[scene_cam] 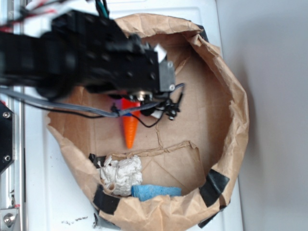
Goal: Grab the carrot.
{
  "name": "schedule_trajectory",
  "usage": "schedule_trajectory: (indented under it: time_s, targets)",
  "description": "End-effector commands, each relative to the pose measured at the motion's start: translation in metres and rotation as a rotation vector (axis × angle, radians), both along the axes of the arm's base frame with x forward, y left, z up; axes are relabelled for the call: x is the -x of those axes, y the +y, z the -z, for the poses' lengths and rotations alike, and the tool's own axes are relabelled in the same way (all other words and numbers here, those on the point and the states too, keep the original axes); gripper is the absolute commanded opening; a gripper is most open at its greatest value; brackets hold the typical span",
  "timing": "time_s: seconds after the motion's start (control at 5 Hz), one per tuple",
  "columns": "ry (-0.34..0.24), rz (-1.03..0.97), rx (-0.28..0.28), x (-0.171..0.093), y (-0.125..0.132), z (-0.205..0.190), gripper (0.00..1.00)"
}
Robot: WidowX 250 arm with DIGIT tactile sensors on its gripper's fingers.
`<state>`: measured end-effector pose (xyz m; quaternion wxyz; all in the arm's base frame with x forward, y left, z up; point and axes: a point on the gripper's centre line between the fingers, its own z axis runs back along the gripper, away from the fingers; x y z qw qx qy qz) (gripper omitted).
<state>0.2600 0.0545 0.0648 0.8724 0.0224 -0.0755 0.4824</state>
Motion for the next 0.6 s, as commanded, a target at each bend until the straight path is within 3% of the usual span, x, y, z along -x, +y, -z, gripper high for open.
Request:
schedule_trajectory:
  time_s: [0.0,0.2,0.4]
  targets:
    - [-0.16,0.454,-0.044,-0.02,-0.035,-0.099,0.0]
    - [-0.142,0.608,-0.075,-0.02,-0.052,-0.117,0.0]
    - [-0.17,0.707,-0.144,-0.016,-0.056,-0.114,0.71]
